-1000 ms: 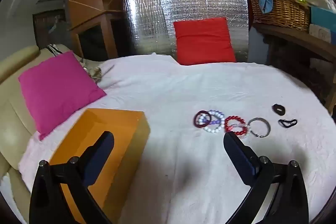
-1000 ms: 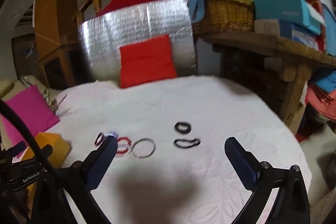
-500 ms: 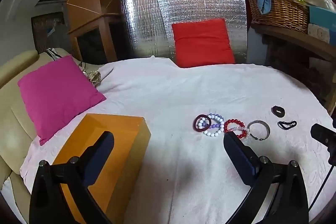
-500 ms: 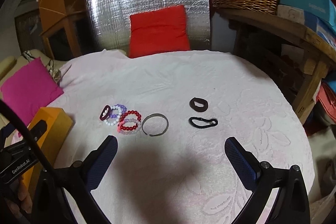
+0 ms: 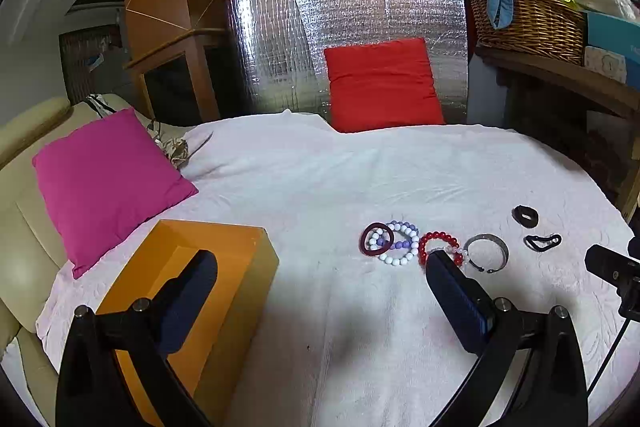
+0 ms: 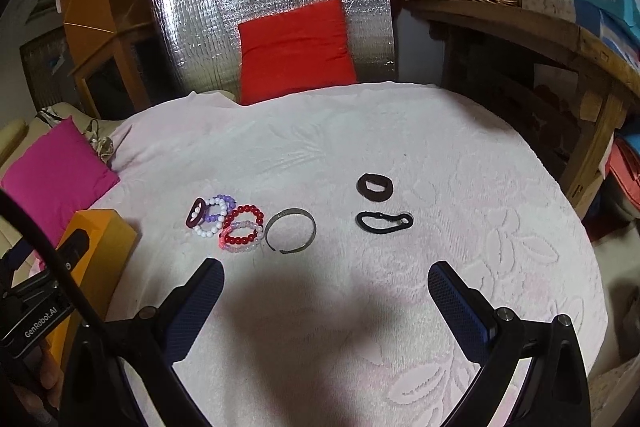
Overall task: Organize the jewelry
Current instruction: 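Move both grippers toward the bracelets on the white bedspread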
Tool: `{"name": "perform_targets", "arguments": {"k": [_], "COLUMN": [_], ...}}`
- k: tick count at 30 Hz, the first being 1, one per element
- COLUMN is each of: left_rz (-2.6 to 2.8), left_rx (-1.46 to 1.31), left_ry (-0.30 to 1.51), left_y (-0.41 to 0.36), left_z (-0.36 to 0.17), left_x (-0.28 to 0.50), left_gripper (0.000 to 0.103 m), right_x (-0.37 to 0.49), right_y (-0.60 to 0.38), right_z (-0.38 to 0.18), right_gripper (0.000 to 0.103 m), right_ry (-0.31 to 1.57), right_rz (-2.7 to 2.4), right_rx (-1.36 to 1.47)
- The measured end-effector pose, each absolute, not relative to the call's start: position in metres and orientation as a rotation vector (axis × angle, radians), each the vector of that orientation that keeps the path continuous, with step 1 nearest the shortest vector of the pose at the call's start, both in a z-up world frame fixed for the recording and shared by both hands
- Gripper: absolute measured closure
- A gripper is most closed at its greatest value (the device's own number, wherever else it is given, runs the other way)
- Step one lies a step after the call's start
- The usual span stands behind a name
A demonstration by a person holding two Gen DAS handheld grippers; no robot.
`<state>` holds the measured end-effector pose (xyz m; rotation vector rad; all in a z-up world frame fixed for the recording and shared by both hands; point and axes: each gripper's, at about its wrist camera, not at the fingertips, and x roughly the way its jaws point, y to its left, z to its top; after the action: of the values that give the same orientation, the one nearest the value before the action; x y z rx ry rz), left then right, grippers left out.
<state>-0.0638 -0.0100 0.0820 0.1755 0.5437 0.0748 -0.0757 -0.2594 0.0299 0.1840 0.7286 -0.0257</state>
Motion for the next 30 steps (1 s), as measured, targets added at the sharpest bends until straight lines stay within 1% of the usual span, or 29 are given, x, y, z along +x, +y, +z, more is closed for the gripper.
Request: {"name": "perform_targets", "arguments": {"k": [5, 24, 30], "left_rz": [0.081, 0.096, 0.089], "left_rx": [0.184, 0.142, 0.123], "left_ry": [0.554, 0.564, 0.618], "left_y": [-0.011, -0.003, 0.002], "left_z": [0.08, 0.074, 0.065], "left_x": [-0.061, -0.05, -0.033], "left_gripper": [0.0, 0.0, 0.0], "right_x": [-0.075, -0.057, -0.045], "right_y": [-0.257, -0.255, -0.261], "right_z": [0.025, 0.012, 0.006], "right_gripper": [0.0, 0.0, 0.0], "right_ry": [0.707, 0.756, 0.757], "right_rz": [-0.035, -0.066, -0.083], "right_rx": [0.179, 0.202, 0.218]}}
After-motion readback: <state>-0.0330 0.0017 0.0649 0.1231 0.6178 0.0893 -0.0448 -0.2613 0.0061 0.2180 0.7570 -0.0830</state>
